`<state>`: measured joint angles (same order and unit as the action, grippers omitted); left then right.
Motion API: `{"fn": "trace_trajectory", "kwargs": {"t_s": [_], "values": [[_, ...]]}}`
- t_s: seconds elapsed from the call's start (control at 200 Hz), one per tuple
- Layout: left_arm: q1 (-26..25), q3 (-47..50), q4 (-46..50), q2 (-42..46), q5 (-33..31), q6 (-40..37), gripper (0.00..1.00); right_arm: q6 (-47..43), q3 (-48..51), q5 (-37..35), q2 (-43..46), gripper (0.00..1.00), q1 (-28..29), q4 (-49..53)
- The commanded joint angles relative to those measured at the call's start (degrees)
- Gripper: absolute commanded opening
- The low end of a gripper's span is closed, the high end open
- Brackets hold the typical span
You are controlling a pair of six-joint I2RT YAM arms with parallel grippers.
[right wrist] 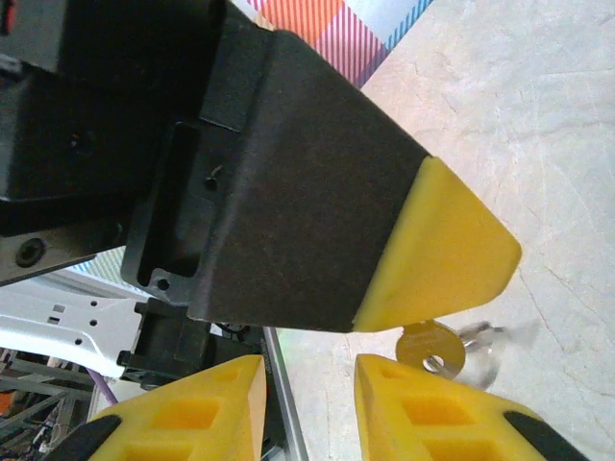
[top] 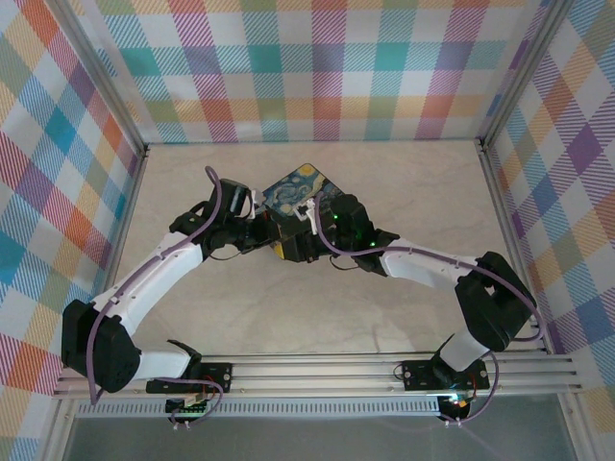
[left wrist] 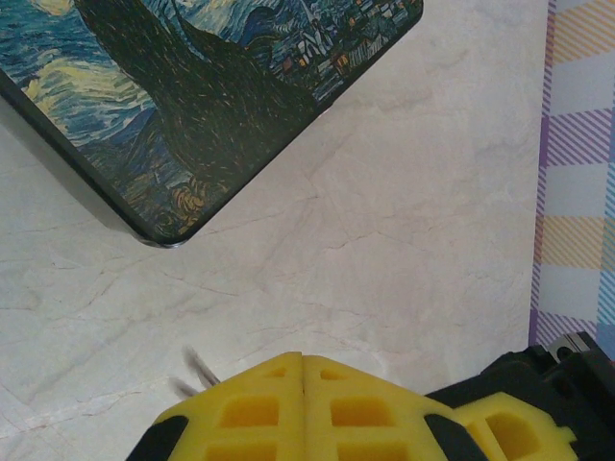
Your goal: Unlock a padlock with a key
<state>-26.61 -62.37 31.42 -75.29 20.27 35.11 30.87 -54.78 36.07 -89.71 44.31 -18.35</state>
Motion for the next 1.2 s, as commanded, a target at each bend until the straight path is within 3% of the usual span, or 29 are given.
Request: {"fn": "trace_trajectory", "kwargs": {"t_s": [0.0,0.115,0.255,0.53,0.96,1.195], "values": [[-0.55,-1.88,-0.74,-0.95,0.56,0.18,0.00,-0.42,1.89,-0.90,3.41,0.30,0.12,0.07],[-0.54,-1.66,-3.06,-1.54,3.46,-1.96,0.00,5.20,4.61,-6.29,5.05,0.35,-2.31,0.35],[-0.55,-0.91,-5.83,-3.15,6.89,-4.83,0.00,15.48,8.81,-3.29,4.77,0.35,-6.76,-9.43],[-0.55,-1.36,-9.34,-5.38,11.81,-3.21,0.00,14.37,7.77,0.40,1.56,0.41,-7.31,-13.05],[-0.55,-0.74,-12.21,-4.83,14.23,-0.56,0.00,16.09,8.25,3.36,-2.53,0.37,-7.40,-17.46],[-0.02,-0.05,-12.65,-3.70,14.26,0.98,0.00,22.72,12.89,3.00,-3.07,0.37,-9.02,-30.64]]}}
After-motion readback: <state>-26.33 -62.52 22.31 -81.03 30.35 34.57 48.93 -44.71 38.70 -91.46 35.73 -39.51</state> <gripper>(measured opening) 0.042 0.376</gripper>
